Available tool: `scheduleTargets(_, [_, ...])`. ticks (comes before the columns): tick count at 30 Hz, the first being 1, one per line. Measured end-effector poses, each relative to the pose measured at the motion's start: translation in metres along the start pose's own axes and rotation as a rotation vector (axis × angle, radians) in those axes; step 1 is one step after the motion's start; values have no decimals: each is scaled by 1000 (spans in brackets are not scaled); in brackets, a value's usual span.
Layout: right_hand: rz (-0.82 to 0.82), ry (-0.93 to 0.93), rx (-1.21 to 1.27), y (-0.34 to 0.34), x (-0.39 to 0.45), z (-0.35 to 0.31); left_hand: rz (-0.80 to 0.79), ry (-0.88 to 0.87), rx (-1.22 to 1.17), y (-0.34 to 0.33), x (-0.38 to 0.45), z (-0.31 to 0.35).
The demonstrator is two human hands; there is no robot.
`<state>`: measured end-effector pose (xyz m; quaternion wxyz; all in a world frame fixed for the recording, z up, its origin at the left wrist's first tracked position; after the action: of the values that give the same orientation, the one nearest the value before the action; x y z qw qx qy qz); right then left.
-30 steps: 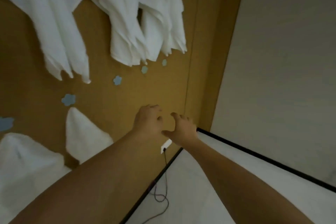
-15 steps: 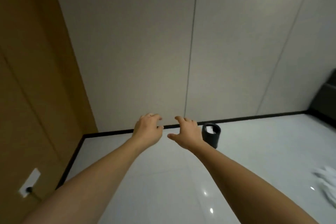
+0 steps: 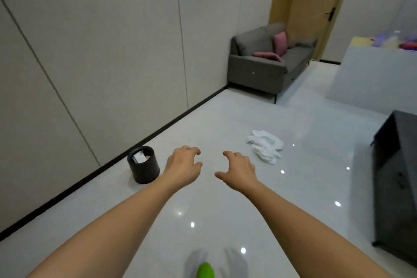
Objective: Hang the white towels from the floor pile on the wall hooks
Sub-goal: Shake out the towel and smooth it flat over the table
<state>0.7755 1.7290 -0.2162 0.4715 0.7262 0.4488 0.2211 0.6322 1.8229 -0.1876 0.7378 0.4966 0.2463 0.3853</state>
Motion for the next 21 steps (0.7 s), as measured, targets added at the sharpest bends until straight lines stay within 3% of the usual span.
scheduleTargets(10, [-7, -404, 13, 44, 160, 164, -313, -237, -3, -117, 236, 107])
scheduleTargets(21, [-30, -584, 114, 63, 309, 302, -455, -380, 68, -217, 426, 199])
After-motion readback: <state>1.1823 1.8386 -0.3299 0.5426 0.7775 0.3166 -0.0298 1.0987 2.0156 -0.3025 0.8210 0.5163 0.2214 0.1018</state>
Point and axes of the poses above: each hand's wrist, its own x-axis towards the middle knuckle, its own y-axis out of the back of the hand, z = x × y, the point moved 7 cm from there along x, towards the middle knuckle, and after that the axes turned 1 degree about -y, right-handed, at the moved point
